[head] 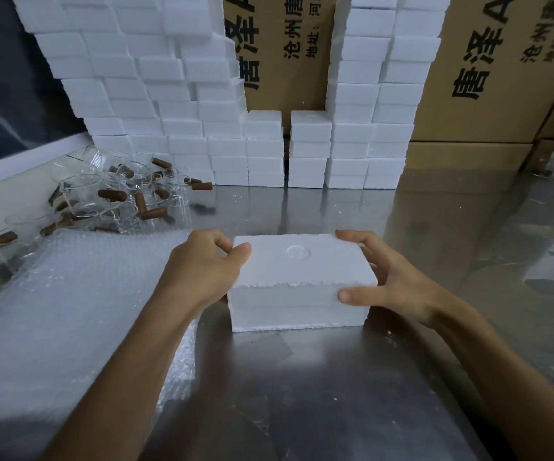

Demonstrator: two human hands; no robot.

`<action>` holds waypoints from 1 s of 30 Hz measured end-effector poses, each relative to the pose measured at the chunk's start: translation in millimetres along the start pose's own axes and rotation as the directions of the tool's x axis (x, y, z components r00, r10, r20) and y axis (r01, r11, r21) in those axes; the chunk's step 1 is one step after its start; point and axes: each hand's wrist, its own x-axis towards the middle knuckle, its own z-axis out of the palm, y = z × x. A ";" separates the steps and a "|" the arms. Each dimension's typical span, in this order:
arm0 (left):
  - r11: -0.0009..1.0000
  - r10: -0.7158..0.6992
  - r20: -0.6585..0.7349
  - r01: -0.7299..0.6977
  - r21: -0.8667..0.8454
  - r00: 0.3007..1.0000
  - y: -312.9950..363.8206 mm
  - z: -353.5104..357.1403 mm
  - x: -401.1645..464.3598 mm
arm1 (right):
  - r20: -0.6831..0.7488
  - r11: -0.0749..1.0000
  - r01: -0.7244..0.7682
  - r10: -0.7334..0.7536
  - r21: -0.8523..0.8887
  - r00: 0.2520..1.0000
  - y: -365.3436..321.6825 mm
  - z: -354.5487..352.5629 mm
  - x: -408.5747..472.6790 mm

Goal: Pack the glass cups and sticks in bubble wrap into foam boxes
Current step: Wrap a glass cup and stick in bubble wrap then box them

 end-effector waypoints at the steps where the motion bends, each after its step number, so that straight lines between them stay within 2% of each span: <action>1: 1.000 0.010 0.001 -0.010 0.024 1.000 0.1 -0.3 -0.6 | 0.000 1.000 0.013 -0.013 -0.001 1.000 1.1 0.2 0.7; 4: 0.999 0.025 0.007 -0.025 0.042 1.000 0.6 -1.4 -0.4 | 0.007 0.999 0.038 -0.038 0.014 0.999 4.3 -1.7 2.3; 8: 0.994 -0.015 0.049 0.021 -0.104 0.999 -1.8 -3.8 2.1 | 0.035 0.999 0.033 -0.033 -0.001 0.999 7.6 -4.7 5.0; 11: 0.998 -0.007 0.018 0.009 -0.069 1.000 -2.6 -3.0 1.3 | 0.093 0.999 0.023 -0.019 -0.041 0.995 9.9 -8.3 5.7; 13: 0.996 -0.015 0.004 0.015 -0.089 1.000 -3.2 -2.9 2.2 | 0.083 0.998 0.032 -0.027 -0.057 0.996 10.6 -8.1 6.5; 19: 0.898 -0.159 0.059 0.169 -0.406 0.985 -2.2 -2.7 3.3 | -0.039 0.995 0.093 -0.094 -0.028 0.995 18.0 -3.6 9.5; 22: 0.733 -0.200 0.100 0.216 -0.645 0.975 10.5 -1.6 -1.9 | -0.149 0.992 0.106 -0.095 0.068 0.984 16.2 -2.5 9.5; 25: 0.596 -0.249 0.142 0.267 -0.757 0.958 29.0 13.8 -15.4 | -0.313 0.973 0.163 -0.105 0.165 0.944 5.1 0.8 9.9; 28: 0.331 -0.225 0.279 0.343 -0.879 0.933 46.2 39.3 -32.4 | -0.378 0.976 0.203 -0.160 0.077 0.912 -6.9 15.9 11.2; 30: 0.235 -0.243 0.280 0.337 -0.912 0.929 48.2 48.9 -34.2 | -0.395 0.983 0.178 -0.182 -0.047 0.901 -9.0 33.3 13.2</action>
